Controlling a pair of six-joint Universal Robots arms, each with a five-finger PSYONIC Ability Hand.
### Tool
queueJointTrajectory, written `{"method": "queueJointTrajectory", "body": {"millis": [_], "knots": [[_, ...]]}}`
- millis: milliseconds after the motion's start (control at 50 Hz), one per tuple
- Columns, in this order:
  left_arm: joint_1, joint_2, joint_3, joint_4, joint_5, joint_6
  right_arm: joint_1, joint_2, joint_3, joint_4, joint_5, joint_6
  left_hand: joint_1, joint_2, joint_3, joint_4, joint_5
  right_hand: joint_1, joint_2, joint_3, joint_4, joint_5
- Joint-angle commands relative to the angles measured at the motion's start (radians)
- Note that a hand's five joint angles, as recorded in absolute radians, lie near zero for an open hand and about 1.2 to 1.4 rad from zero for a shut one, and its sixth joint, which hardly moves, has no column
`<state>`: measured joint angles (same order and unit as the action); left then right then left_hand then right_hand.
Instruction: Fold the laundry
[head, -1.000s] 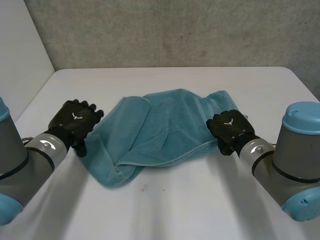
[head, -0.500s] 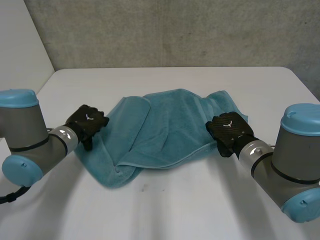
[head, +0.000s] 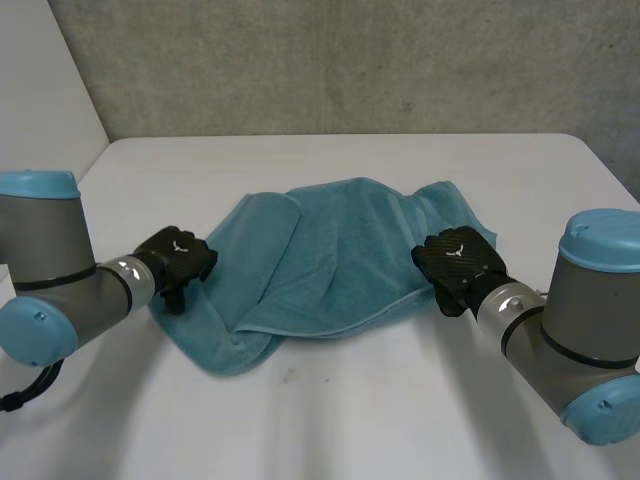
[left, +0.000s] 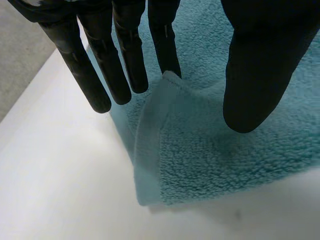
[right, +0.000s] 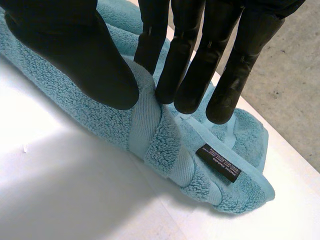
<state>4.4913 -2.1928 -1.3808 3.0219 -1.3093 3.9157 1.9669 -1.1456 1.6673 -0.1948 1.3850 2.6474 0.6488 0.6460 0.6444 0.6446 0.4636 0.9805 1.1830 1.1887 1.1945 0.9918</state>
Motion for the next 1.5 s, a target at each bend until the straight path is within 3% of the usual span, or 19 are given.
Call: {"method": "queueJointTrajectory", "body": {"millis": [20, 220, 240, 260, 380, 580, 620, 640, 700, 1100, 1220, 1300, 1400, 1500], "knots": [[-0.001, -0.001, -0.011, -0.029, -0.019, 0.004, 0.001, 0.0, 0.0, 0.0, 0.0, 0.0, 0.096, 0.099, 0.1, 0.1, 0.107, 0.416, 0.213, 0.208, 0.202, 0.23], [-0.011, 0.031, -0.021, -0.035, -0.082, 0.007, 0.0, 0.0, -0.001, 0.0, 0.0, 0.0, 0.484, 0.486, 0.488, 0.488, 0.494, 0.416, 0.213, 0.208, 0.202, 0.23], [-0.012, 0.036, -0.024, -0.034, -0.094, 0.008, 0.0, 0.0, -0.001, 0.0, 0.0, 0.002, 0.539, 0.542, 0.543, 0.543, 0.55, 0.416, 0.213, 0.208, 0.202, 0.23], [-0.012, 0.06, -0.041, -0.029, -0.131, 0.008, 0.0, -0.002, -0.001, 0.001, 0.0, 0.002, 0.743, 0.746, 0.747, 0.747, 0.754, 0.416, 0.213, 0.208, 0.202, 0.23], [-0.015, 0.126, -0.09, 0.008, -0.206, 0.007, -0.002, -0.003, -0.009, 0.012, 0.0, 0.003, 0.747, 0.75, 0.752, 0.752, 0.758, 0.416, 0.213, 0.208, 0.202, 0.23], [-0.02, 0.266, -0.273, 0.167, -0.194, 0.002, 0.001, -0.016, -0.021, 0.052, 0.008, 0.005, 0.747, 0.75, 0.752, 0.752, 0.758, 0.416, 0.213, 0.208, 0.202, 0.23], [-0.024, 0.277, -0.293, 0.186, -0.191, -0.002, 0.001, -0.014, -0.021, 0.052, 0.006, 0.005, 0.512, 0.514, 0.516, 0.516, 0.522, 0.416, 0.213, 0.208, 0.202, 0.23], [-0.03, 0.289, -0.31, 0.201, -0.188, -0.004, 0.001, -0.013, -0.02, 0.052, 0.005, 0.005, 0.228, 0.231, 0.233, 0.232, 0.239, 0.416, 0.213, 0.208, 0.202, 0.23], [-0.04, 0.301, -0.323, 0.212, -0.182, -0.004, 0.003, -0.01, -0.015, 0.054, 0.0, 0.005, 0.005, 0.008, 0.01, 0.01, 0.016, 0.416, 0.213, 0.208, 0.202, 0.23], [-0.07, 0.231, -0.337, 0.206, -0.177, -0.002, 0.003, -0.003, -0.011, 0.052, -0.001, 0.003, -0.036, -0.033, -0.032, -0.032, -0.025, 0.416, 0.213, 0.208, 0.202, 0.23], [-0.057, 0.16, -0.32, 0.218, -0.179, -0.001, 0.001, -0.003, -0.012, 0.052, -0.001, 0.003, 0.219, 0.222, 0.223, 0.223, 0.23, 0.416, 0.213, 0.208, 0.202, 0.23], [-0.057, 0.171, -0.316, 0.219, -0.179, -0.002, 0.001, -0.003, -0.017, 0.052, 0.0, 0.003, 0.746, 0.749, 0.75, 0.75, 0.757, 0.416, 0.213, 0.208, 0.202, 0.23], [-0.067, 0.228, -0.314, 0.238, -0.182, -0.009, 0.001, -0.017, -0.026, 0.067, 0.009, 0.003, 0.747, 0.75, 0.752, 0.752, 0.758, 0.416, 0.213, 0.208, 0.202, 0.23], [-0.061, 0.349, -0.334, 0.333, -0.186, -0.025, 0.003, -0.077, -0.056, 0.252, 0.008, 0.006, 0.747, 0.75, 0.752, 0.752, 0.758, 0.416, 0.213, 0.208, 0.202, 0.23]]}}
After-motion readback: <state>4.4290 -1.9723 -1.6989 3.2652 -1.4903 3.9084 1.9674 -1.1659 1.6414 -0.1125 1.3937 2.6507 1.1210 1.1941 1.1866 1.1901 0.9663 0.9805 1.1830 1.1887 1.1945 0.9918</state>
